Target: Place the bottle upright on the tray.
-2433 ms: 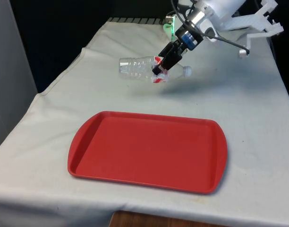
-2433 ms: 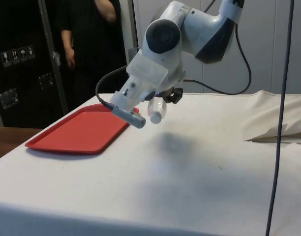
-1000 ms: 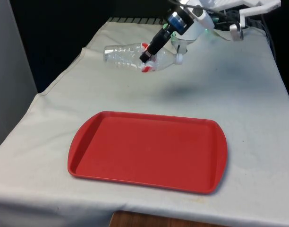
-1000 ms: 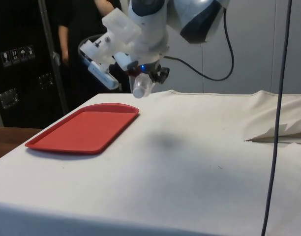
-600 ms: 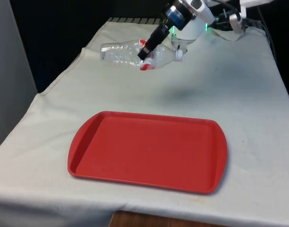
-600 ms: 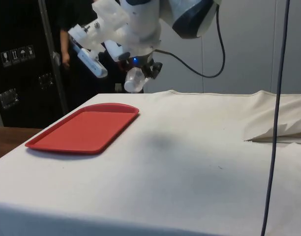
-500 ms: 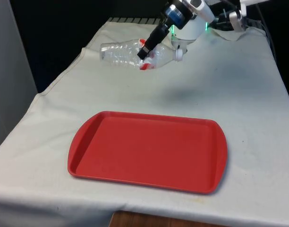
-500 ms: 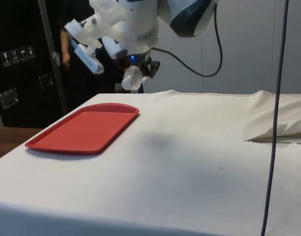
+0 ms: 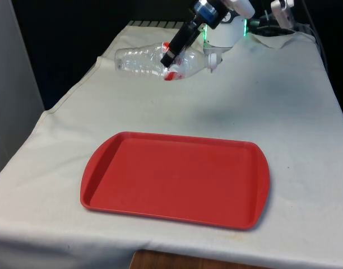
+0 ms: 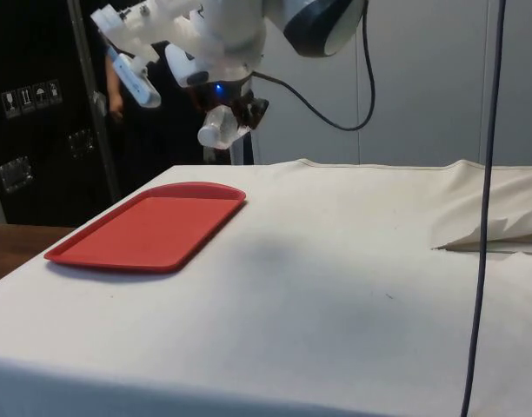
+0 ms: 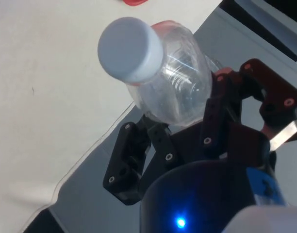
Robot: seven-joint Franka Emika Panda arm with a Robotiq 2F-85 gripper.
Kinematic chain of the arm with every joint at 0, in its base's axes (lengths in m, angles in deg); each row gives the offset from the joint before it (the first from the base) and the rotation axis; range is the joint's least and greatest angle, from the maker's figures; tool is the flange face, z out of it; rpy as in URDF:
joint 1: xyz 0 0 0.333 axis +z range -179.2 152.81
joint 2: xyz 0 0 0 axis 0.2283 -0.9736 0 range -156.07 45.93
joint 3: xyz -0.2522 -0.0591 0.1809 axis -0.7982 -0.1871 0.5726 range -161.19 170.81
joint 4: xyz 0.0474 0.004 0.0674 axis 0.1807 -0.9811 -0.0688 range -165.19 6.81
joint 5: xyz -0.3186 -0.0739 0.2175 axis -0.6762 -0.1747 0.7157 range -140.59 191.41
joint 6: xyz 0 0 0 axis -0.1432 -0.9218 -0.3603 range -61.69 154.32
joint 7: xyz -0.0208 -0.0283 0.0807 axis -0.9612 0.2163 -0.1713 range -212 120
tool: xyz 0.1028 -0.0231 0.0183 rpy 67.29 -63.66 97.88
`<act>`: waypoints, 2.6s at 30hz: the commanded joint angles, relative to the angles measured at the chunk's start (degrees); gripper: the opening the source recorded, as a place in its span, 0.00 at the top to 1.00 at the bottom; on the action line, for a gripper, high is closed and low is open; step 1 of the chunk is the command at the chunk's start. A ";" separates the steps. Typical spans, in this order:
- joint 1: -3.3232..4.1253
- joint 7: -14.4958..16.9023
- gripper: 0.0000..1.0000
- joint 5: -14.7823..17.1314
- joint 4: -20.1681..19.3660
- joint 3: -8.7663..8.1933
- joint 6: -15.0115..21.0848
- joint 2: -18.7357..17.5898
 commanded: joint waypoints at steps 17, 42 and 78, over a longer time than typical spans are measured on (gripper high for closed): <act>-0.23 -1.20 0.82 4.70 4.64 -0.34 2.86 -2.92; -0.46 -5.21 0.82 10.60 10.14 -1.03 7.16 -7.28; -1.26 -9.85 0.82 21.72 14.55 -2.12 17.48 -12.03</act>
